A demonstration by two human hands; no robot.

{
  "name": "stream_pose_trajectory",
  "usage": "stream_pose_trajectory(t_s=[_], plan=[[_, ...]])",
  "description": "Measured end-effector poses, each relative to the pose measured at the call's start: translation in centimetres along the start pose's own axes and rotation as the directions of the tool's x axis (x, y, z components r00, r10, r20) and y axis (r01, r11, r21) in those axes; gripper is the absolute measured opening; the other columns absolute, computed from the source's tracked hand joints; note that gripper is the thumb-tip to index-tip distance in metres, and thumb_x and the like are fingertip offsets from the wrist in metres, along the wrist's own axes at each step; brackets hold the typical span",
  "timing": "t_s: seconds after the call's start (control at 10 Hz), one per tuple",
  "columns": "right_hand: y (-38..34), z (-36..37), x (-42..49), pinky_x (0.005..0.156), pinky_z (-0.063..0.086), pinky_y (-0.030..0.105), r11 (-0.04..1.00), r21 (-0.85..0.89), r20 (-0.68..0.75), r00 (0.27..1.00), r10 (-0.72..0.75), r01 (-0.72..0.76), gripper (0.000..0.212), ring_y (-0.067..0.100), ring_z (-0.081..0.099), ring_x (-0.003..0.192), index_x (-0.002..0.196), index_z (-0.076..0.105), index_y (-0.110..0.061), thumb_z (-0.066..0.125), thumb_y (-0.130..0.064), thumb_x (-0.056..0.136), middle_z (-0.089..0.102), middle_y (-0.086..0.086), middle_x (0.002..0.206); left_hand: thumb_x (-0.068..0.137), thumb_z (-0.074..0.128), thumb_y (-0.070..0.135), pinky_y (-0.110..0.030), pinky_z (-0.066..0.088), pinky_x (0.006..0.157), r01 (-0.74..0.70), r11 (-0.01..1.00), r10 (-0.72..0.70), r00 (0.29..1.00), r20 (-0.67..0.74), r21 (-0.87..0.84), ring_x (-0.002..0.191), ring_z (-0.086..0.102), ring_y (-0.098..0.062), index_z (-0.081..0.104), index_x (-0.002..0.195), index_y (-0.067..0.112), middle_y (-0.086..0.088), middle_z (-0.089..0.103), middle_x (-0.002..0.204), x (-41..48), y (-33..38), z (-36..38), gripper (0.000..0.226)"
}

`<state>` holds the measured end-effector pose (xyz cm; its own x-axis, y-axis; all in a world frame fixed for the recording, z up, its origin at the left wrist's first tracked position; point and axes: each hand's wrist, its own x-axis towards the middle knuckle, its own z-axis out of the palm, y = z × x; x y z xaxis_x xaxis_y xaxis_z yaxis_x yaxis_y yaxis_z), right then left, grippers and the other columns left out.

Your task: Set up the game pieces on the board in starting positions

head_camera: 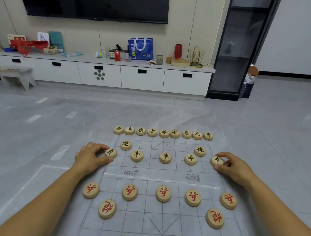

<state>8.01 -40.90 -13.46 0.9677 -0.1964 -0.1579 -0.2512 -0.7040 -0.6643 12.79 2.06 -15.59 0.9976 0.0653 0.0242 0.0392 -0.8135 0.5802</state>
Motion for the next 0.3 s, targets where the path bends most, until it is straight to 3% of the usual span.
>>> stream_pose_trajectory(t_s=[0.2, 0.3], plan=[[0.2, -0.4, -0.1, 0.079, 0.040, 0.029, 0.997, 0.072, 0.035, 0.999, 0.036, -0.038, 0.060, 0.019, 0.052, 0.089, 0.130, 0.044, -0.024, 0.071, -0.032, 0.078, 0.051, 0.001, 0.091, 0.074, 0.073, 0.039, -0.039, 0.040, 0.099, 0.015, 0.999, -0.013, 0.998, 0.059, -0.044, 0.110, 0.047, -0.020, 0.054, 0.117, 0.027, -0.002, 0.052, 0.119, -0.1, 0.1, -0.3, 0.049], [0.5, -1.2, -0.8, 0.068, 0.043, 0.025, 0.964, 0.265, -0.026, 1.000, 0.007, 0.000, 0.056, 0.019, 0.056, 0.080, 0.130, 0.043, -0.017, 0.068, -0.028, 0.081, 0.056, 0.009, 0.094, 0.075, 0.075, 0.028, -0.031, 0.039, 0.091, 0.103, 0.961, -0.061, 0.984, 0.166, -0.258, 0.105, 0.047, -0.019, 0.042, 0.130, 0.015, -0.006, 0.050, 0.117, -0.3, 0.7, -1.8, 0.066]])
